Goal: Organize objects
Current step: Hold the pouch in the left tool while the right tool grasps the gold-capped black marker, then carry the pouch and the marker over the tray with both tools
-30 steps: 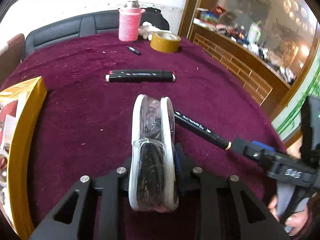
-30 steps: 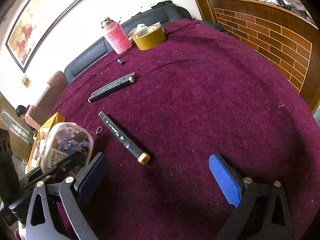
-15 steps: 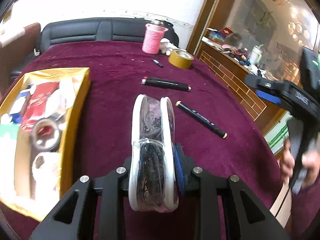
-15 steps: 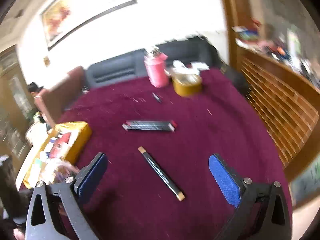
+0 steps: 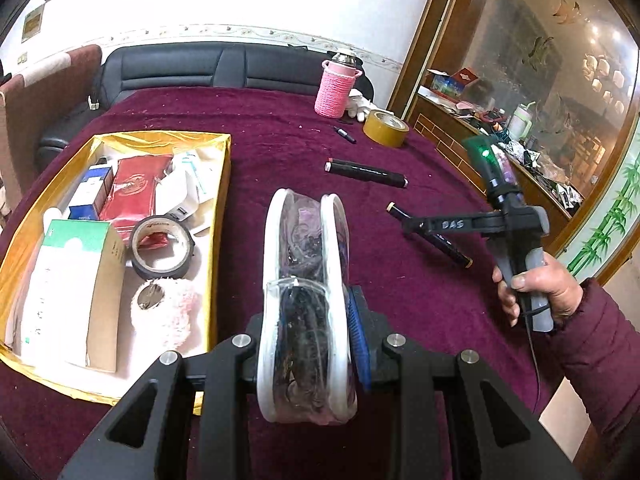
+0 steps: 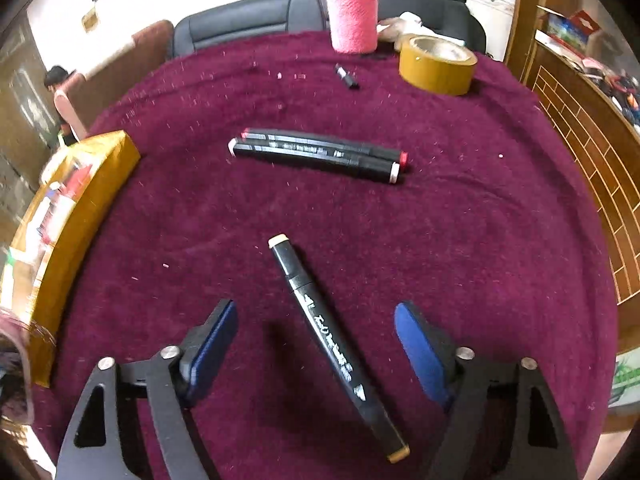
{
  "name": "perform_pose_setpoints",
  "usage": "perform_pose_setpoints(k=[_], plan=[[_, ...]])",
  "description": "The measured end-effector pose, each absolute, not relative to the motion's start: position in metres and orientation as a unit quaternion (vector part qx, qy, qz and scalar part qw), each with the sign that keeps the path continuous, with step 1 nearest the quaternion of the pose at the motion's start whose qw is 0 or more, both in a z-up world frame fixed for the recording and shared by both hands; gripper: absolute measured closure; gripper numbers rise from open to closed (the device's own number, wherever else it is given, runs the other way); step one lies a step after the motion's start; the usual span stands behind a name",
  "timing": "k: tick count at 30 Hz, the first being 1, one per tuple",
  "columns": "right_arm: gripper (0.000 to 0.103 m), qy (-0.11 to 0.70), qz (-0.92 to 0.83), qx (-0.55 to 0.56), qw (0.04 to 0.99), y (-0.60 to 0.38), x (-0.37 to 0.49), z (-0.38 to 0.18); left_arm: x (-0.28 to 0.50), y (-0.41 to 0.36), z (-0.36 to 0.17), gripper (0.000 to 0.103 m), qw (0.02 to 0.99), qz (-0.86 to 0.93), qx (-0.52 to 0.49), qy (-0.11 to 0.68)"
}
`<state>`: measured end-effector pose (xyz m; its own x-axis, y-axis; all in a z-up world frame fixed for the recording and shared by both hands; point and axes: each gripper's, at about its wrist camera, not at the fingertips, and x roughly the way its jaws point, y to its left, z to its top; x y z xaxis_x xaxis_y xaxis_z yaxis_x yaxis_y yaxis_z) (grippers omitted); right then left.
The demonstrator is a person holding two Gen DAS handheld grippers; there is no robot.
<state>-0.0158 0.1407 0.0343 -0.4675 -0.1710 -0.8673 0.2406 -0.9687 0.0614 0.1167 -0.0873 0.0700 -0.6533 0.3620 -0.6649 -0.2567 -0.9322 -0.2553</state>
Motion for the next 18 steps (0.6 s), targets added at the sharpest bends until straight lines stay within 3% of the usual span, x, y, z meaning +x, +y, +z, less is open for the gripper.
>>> perform_pose_setpoints(k=[3,6,18], plan=[[0.072,0.049,-0.858,0.5,0.105,0.137,-0.017,0.029,0.116,-0.089,0.068,0.075,0.168,0.906,-0.382,-0.07],[0.087,0.045,-0.86,0.497,0.105,0.139,-0.013,0.03,0.114,-0.09,0.065,0.075,0.167,0.905,-0.385,-0.074],[0.087,-0.068,-0.882,0.449,0.123,0.154,0.037,0.057,0.117,-0.094,0.072,0.075,0.174,0.911,-0.368,-0.071]])
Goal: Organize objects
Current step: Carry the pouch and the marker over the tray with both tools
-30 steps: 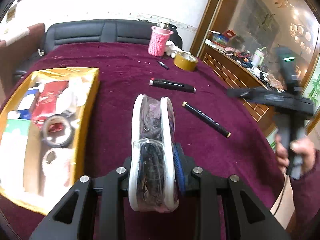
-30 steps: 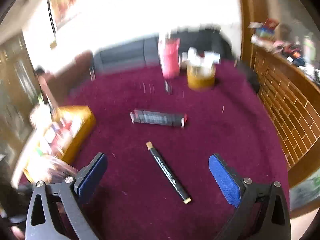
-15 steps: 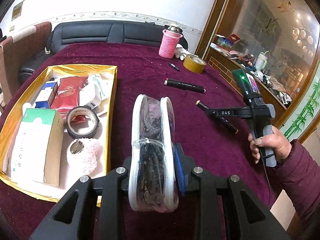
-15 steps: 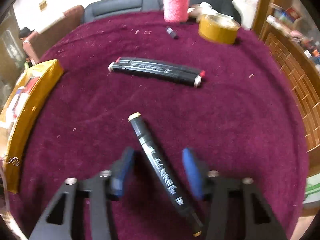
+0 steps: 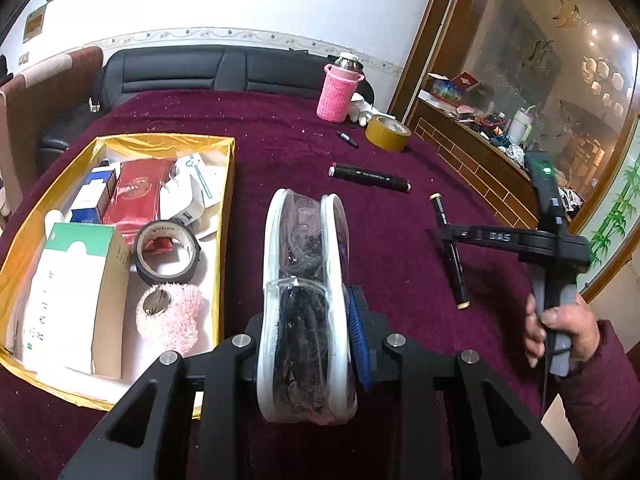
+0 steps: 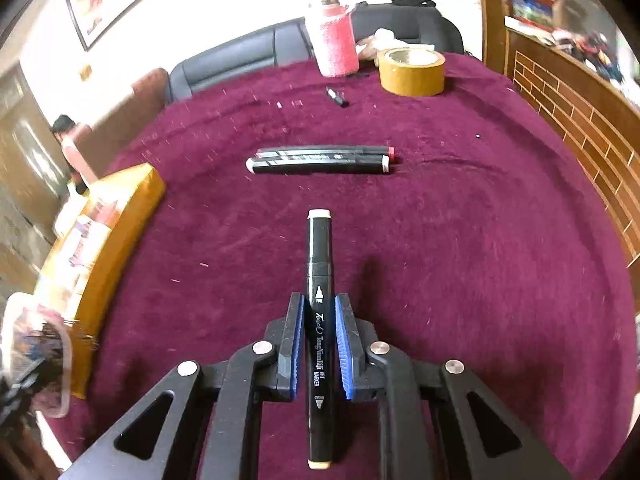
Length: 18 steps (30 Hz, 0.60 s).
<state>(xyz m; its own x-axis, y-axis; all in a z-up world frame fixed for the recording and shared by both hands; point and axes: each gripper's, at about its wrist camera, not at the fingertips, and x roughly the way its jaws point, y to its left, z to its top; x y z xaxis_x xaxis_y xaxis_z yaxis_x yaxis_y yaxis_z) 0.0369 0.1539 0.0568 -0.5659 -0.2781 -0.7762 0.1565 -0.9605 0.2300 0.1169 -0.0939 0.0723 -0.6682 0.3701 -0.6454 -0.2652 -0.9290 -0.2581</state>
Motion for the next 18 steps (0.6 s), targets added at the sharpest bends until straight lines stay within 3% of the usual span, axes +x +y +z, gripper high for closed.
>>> perform_pose_setpoints(k=[18], plan=[[0.086,-0.15,-0.868,0.387,0.271,0.08,0.081,0.132,0.134,-0.184,0.112,0.075,0.109,0.943,-0.294,-0.115]])
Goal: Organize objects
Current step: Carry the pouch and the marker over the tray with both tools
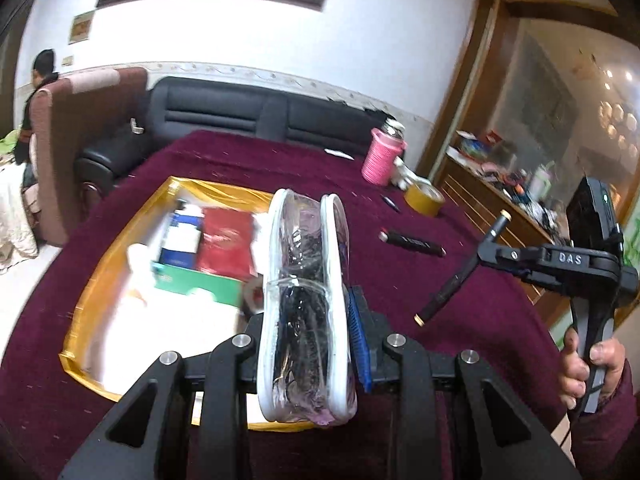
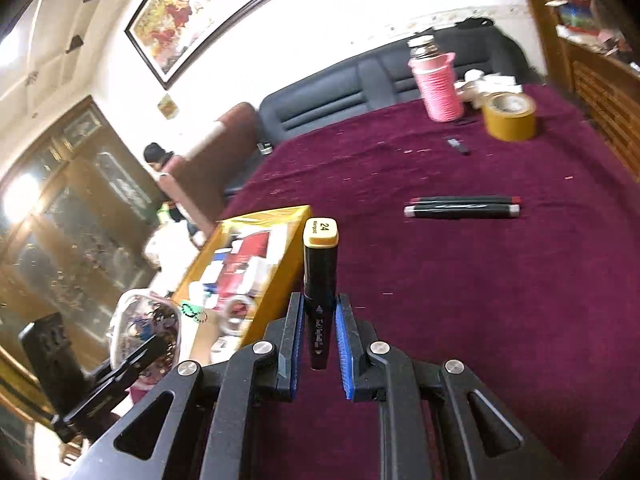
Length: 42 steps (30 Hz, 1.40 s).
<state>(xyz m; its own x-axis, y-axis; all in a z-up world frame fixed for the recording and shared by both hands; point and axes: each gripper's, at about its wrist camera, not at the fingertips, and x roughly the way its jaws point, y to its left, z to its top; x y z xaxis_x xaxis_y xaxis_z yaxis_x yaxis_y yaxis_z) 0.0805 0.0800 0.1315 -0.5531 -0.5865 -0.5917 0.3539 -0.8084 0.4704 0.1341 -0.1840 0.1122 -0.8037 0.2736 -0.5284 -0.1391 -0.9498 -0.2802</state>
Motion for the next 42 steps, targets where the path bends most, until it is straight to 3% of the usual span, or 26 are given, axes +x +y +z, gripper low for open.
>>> perform_pose_setpoints(k=[18,42], plan=[[0.086,-0.206,-0.801,0.417,0.377,-0.019,0.032,0.131,0.098,-0.273,0.1,0.075,0.055,0.942,-0.295,-0.147],[0.085,-0.271,-0.737,0.435,0.44,-0.074,-0.034,0.075,0.063,-0.269,0.096,0.075,0.037,0.935,-0.33,-0.124]])
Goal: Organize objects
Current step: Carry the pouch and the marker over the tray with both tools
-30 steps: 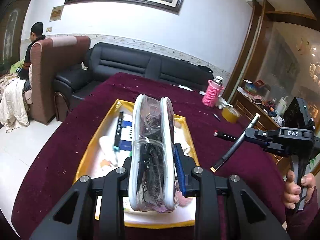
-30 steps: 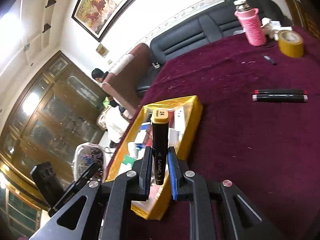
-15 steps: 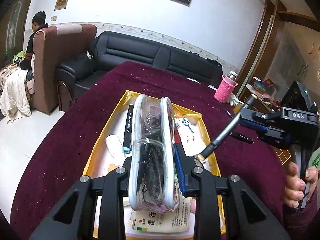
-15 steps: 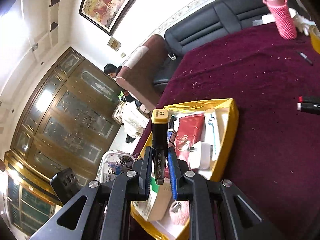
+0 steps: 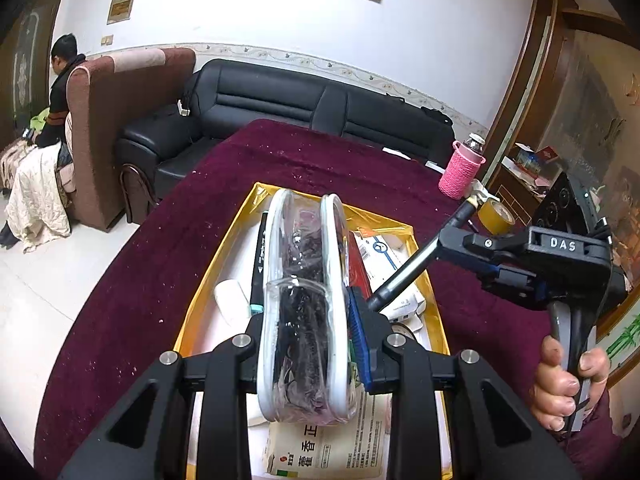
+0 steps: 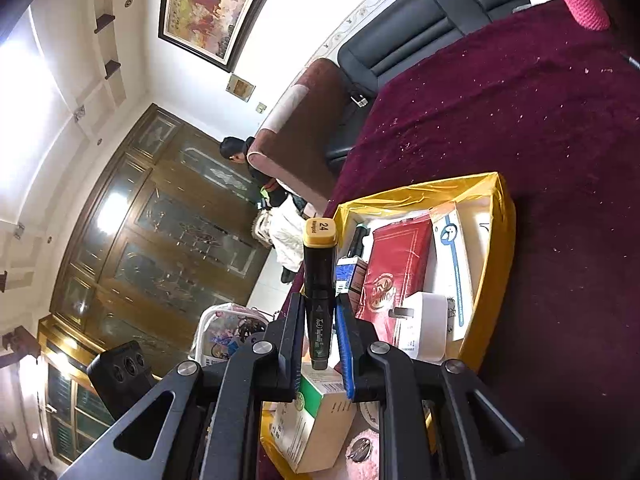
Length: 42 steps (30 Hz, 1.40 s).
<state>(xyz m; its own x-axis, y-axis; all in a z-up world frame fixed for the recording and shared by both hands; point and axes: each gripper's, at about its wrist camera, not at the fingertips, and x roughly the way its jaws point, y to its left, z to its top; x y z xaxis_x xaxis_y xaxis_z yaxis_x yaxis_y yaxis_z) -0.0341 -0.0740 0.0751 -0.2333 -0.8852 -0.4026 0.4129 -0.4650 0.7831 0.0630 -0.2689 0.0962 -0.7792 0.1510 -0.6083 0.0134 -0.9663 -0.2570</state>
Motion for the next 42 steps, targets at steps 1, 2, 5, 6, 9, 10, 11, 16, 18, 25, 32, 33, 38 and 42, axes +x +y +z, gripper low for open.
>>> perform_pose_setpoints(k=[1,2,5,6,9,10,11,16,18,25,32,33,38,42], plan=[[0.085,-0.273,-0.735,0.437,0.441,-0.074,-0.036,0.073,0.062,-0.269,0.097,0.075,0.036,0.935,-0.33,-0.124],[0.085,-0.275,-0.733,0.438,0.442,-0.074,-0.037,0.07,0.061,-0.269,0.097,0.075,0.034,0.935,-0.331,-0.123],[0.085,-0.28,-0.73,0.44,0.442,-0.071,-0.042,0.065,0.056,-0.273,0.095,0.075,0.029,0.933,-0.335,-0.127],[0.085,-0.282,-0.73,0.44,0.441,-0.069,-0.043,0.064,0.055,-0.275,0.094,0.075,0.025,0.933,-0.336,-0.129],[0.085,-0.286,-0.731,0.438,0.437,-0.064,-0.046,0.062,0.05,-0.284,0.09,0.075,0.015,0.929,-0.342,-0.142],[0.085,-0.288,-0.732,0.437,0.436,-0.062,-0.047,0.061,0.048,-0.287,0.088,0.075,0.015,0.927,-0.344,-0.147],[0.085,-0.29,-0.73,0.438,0.437,-0.062,-0.046,0.061,0.047,-0.289,0.086,0.075,0.015,0.925,-0.348,-0.15],[0.084,-0.294,-0.721,0.449,0.438,-0.063,-0.048,0.053,0.038,-0.29,0.079,0.075,0.01,0.922,-0.364,-0.133],[0.084,-0.292,-0.72,0.452,0.438,-0.066,-0.047,0.052,0.031,-0.29,0.076,0.075,0.003,0.92,-0.373,-0.117],[0.084,-0.277,-0.724,0.459,0.434,-0.077,-0.048,0.047,0.028,-0.295,0.06,0.075,-0.023,0.909,-0.407,-0.086],[0.084,-0.268,-0.728,0.462,0.429,-0.081,-0.047,0.043,0.031,-0.29,0.052,0.074,-0.032,0.902,-0.428,-0.037],[0.084,-0.265,-0.729,0.463,0.429,-0.082,-0.047,0.044,0.034,-0.286,0.052,0.074,-0.025,0.901,-0.432,-0.028],[0.085,-0.235,-0.74,0.471,0.42,-0.094,-0.043,0.049,0.045,-0.277,0.05,0.074,-0.011,0.899,-0.439,-0.003],[0.085,-0.212,-0.74,0.483,0.417,-0.108,-0.045,0.052,0.055,-0.274,0.043,0.072,-0.007,0.892,-0.452,0.011]])
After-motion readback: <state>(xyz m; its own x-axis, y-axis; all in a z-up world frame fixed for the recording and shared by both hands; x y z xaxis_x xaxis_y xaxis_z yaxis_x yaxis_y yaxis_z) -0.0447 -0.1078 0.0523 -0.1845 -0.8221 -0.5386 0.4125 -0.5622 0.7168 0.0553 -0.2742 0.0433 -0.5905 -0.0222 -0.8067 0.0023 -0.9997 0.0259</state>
